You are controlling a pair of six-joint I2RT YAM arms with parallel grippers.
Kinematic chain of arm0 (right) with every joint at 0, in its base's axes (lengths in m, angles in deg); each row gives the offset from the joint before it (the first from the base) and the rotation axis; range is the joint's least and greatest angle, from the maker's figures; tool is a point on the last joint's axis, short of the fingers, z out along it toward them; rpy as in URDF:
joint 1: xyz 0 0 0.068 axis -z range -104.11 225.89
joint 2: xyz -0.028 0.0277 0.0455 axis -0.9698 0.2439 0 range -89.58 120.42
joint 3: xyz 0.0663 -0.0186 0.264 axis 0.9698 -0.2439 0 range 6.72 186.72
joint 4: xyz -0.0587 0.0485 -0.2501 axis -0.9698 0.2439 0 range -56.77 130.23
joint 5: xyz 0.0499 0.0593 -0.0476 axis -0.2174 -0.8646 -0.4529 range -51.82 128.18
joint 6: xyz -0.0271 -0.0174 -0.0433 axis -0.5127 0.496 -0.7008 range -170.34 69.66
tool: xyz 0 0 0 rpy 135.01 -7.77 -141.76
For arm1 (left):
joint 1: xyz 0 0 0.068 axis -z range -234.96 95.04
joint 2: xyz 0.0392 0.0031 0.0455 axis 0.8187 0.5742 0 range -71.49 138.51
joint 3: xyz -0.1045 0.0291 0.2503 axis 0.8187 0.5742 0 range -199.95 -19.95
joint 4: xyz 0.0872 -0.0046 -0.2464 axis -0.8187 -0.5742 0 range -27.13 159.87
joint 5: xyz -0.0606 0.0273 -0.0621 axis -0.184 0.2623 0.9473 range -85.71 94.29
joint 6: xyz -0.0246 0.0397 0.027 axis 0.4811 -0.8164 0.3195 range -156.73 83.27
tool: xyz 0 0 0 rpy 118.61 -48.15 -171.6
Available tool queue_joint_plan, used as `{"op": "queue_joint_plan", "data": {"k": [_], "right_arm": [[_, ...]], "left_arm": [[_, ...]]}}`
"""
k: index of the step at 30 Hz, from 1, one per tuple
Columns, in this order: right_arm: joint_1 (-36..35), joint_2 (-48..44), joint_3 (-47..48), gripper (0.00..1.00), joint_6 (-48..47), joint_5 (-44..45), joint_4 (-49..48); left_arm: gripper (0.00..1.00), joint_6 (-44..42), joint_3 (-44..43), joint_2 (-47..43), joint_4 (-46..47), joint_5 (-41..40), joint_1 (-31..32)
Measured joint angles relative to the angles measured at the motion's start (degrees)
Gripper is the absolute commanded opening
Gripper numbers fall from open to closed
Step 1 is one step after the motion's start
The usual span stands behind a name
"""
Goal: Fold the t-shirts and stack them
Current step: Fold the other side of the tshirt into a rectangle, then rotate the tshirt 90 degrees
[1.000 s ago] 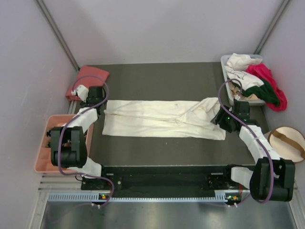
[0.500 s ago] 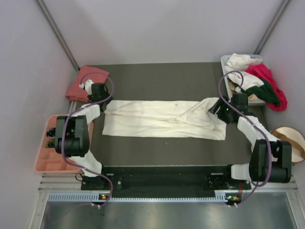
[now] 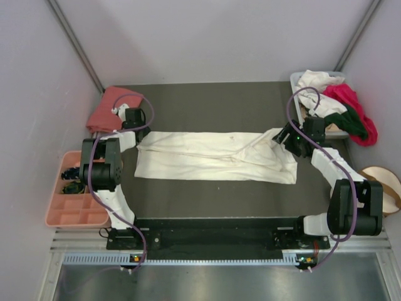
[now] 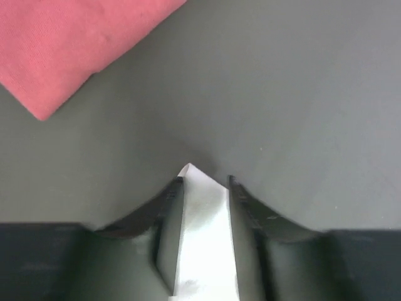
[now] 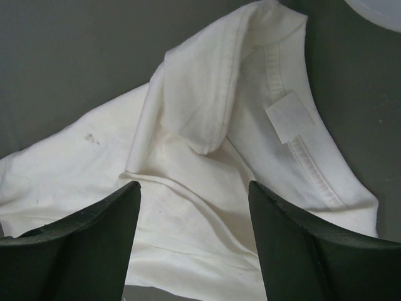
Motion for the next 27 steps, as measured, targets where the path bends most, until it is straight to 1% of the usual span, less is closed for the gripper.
{"op": "queue_joint_plan", "data": {"k": [2, 3, 6, 9, 13, 16, 19, 22, 23, 24, 26, 27], "right_arm": [[0.0, 0.0, 0.0, 0.69, 0.0, 0.0, 0.0], [0.0, 0.0, 0.0, 0.7, 0.0, 0.0, 0.0], [0.0, 0.0, 0.0, 0.7, 0.0, 0.0, 0.1], [0.0, 0.0, 0.0, 0.7, 0.0, 0.0, 0.2], [0.0, 0.0, 0.0, 0.7, 0.0, 0.0, 0.3], [0.0, 0.0, 0.0, 0.7, 0.0, 0.0, 0.3], [0.0, 0.0, 0.0, 0.7, 0.0, 0.0, 0.2], [0.0, 0.0, 0.0, 0.7, 0.0, 0.0, 0.2], [0.0, 0.0, 0.0, 0.7, 0.0, 0.0, 0.2], [0.0, 0.0, 0.0, 0.7, 0.0, 0.0, 0.2], [0.0, 0.0, 0.0, 0.71, 0.0, -0.1, 0.2], [0.0, -0.1, 0.0, 0.71, 0.0, -0.1, 0.2]], "left_arm": [[0.27, -0.3, -0.3, 0.0, -0.1, -0.2, 0.0], [0.22, -0.4, -0.6, 0.1, -0.1, -0.2, 0.0], [0.14, -0.9, -2.0, 1.0, -0.1, -0.6, 0.0], [0.1, -1.1, -3.6, 2.6, -0.5, -1.1, 0.0], [0.09, -1.2, -4.8, 3.8, -1.3, -1.4, 0.0], [0.15, -1.1, -4.9, 3.8, -1.9, -1.6, 0.0], [0.18, -1.2, -5.1, 3.8, -2.4, -1.9, 0.0], [0.29, -1.2, -5.1, 3.8, -2.9, -2.3, 0.0], [0.41, -1.2, -5.1, 3.8, -3.1, -2.4, 0.0], [0.48, -1.2, -5.1, 3.8, -3.3, -2.4, 0.0], [0.56, -1.2, -5.2, 3.8, -3.5, -2.1, 0.0], [0.62, -1.3, -5.3, 3.8, -3.6, -2.0, 0.0]]}}
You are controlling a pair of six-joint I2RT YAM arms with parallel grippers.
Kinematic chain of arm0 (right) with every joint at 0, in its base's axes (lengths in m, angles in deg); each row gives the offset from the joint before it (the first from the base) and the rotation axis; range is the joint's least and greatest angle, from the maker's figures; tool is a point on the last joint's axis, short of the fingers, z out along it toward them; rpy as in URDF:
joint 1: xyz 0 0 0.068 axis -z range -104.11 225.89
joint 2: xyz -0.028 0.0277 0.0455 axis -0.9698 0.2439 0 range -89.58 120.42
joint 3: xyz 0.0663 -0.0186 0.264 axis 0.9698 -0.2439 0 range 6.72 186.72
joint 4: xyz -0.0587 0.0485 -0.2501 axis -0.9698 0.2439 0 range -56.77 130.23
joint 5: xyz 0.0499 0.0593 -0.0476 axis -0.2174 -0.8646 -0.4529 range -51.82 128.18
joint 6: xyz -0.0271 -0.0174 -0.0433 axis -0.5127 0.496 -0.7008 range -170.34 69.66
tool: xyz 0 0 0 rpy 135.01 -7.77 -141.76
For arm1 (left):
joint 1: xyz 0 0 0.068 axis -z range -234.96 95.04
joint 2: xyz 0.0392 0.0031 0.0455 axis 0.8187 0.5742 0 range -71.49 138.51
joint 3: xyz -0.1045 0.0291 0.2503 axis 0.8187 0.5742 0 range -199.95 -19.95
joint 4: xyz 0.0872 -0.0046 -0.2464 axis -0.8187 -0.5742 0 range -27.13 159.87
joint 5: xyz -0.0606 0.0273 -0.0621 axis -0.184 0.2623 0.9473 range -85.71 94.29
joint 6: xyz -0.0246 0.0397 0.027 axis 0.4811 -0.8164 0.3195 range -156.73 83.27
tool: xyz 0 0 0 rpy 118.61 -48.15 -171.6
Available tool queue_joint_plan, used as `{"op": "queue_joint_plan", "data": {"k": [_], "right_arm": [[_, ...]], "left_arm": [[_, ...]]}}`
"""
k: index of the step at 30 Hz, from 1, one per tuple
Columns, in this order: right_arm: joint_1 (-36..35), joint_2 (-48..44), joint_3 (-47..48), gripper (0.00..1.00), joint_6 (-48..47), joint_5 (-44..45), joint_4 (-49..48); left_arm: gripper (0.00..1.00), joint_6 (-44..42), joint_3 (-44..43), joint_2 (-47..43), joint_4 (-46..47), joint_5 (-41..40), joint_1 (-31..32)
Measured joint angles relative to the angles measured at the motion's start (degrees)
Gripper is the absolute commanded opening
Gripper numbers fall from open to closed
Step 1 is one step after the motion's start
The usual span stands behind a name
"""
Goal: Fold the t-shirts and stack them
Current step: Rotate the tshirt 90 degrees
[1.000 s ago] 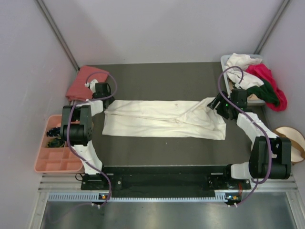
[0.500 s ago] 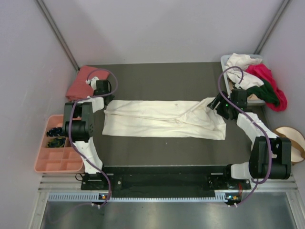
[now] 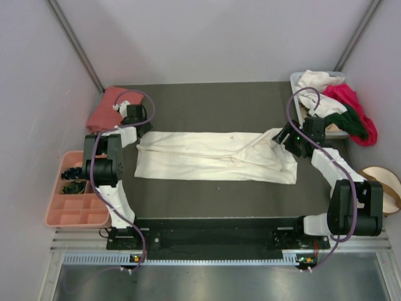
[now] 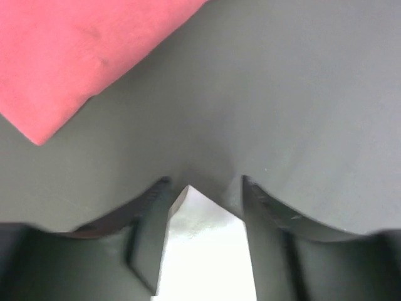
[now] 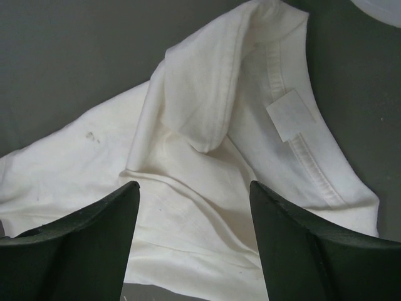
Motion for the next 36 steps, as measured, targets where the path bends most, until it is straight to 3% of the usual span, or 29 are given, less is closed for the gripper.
{"op": "queue_joint_plan", "data": {"k": [10, 17, 22, 25, 30, 36], "right_arm": [[-0.3, -4.6, -0.4, 0.74, 0.0, -0.8, 0.9], [-0.3, -8.5, -2.5, 0.74, 0.0, -0.7, 2.1], [-0.4, -10.1, -3.8, 0.74, 0.0, -1.2, 3.0], [-0.6, -11.2, -5.0, 0.74, 0.0, -1.7, 3.4], [-1.2, -13.3, -7.0, 0.74, 0.3, -2.3, 4.0], [-1.4, -15.5, -8.0, 0.75, 0.4, -3.2, 4.8]], "left_arm": [[0.66, -4.7, -4.1, -1.1, 0.1, 3.3, 6.6], [0.67, -11.5, -10.7, 0.0, 1.8, 13.9, 13.6], [0.68, -17.0, -18.1, 6.1, 2.2, 19.3, 19.5], [0.72, -20.0, -22.8, 11.0, 0.9, 21.2, 22.5], [0.88, -24.5, -29.2, 17.6, -2.8, 23.8, 27.3], [0.91, -27.1, -31.7, 20.7, -4.6, 30.9, 30.4]]}}
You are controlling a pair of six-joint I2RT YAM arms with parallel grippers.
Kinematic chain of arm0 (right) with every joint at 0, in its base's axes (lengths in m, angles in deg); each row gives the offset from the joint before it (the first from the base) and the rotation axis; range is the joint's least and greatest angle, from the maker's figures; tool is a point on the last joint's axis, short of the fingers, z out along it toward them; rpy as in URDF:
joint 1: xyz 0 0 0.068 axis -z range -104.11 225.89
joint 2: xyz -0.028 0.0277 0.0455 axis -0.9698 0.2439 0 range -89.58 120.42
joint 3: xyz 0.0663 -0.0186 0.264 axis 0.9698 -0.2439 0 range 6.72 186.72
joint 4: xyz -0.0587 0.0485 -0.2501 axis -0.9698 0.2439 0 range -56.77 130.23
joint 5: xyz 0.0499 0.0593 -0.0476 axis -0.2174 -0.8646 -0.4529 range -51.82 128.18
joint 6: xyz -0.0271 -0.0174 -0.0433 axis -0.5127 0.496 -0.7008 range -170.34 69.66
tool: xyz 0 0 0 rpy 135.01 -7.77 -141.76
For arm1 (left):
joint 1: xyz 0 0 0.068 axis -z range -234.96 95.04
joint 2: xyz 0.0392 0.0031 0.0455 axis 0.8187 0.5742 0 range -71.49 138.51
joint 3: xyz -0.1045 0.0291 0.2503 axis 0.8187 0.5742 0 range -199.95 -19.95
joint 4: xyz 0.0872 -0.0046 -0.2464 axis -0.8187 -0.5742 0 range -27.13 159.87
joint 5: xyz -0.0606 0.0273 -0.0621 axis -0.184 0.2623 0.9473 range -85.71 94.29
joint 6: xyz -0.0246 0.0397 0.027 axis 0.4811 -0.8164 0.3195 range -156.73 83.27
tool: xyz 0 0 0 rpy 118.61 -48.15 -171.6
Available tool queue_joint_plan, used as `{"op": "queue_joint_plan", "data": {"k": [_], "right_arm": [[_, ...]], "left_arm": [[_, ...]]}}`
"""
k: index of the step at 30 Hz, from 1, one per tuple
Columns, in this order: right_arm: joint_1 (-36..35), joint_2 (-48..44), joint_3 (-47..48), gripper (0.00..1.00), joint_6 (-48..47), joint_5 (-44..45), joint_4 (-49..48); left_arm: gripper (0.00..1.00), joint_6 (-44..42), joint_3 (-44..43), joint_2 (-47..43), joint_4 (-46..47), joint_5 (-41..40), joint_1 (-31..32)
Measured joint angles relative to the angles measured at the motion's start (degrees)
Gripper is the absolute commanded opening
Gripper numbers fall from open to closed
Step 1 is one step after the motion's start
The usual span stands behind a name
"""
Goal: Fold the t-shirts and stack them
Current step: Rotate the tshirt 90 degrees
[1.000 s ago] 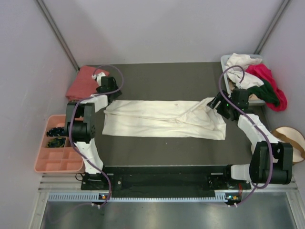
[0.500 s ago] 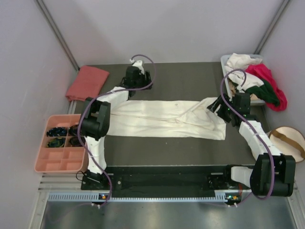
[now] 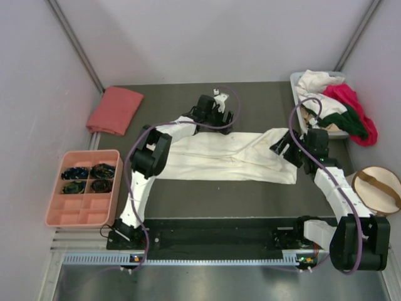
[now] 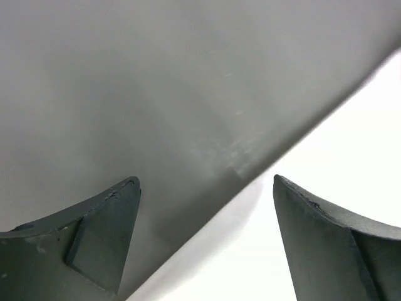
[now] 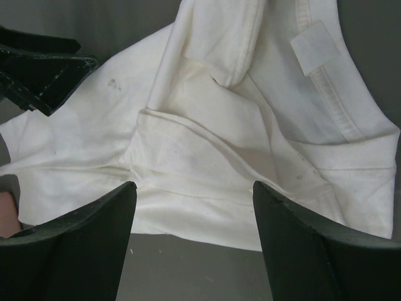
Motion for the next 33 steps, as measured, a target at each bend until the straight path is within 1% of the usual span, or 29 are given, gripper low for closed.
{"op": "queue_joint_plan", "data": {"k": [11, 15, 20, 27, 29, 33], "right_arm": [[0.0, -2.7, -0.7, 0.75, -0.2, -0.5, 2.3], [0.0, -3.6, -0.7, 0.75, -0.5, -0.4, 3.1], [0.0, -4.2, -0.8, 0.75, -0.6, -0.4, 3.9], [0.0, -4.4, -1.2, 0.75, -0.6, -0.4, 4.2], [0.0, -4.4, -1.2, 0.75, -0.6, -0.5, 4.2], [0.0, -4.4, -1.5, 0.75, -0.6, -0.5, 4.2]], "left_arm": [[0.91, -2.8, -12.5, 7.8, -3.2, 13.7, 0.1], [0.91, -3.1, -16.4, 11.1, -4.0, 17.1, 0.5], [0.91, -4.5, -18.9, 12.4, -5.5, 17.5, 1.8], [0.89, -9.0, -19.7, 12.4, -8.1, 15.4, 5.3], [0.87, -10.4, -19.7, 12.4, -8.4, 14.4, 6.1], [0.72, -12.1, -19.7, 12.4, -8.7, 12.7, 7.0]]}}
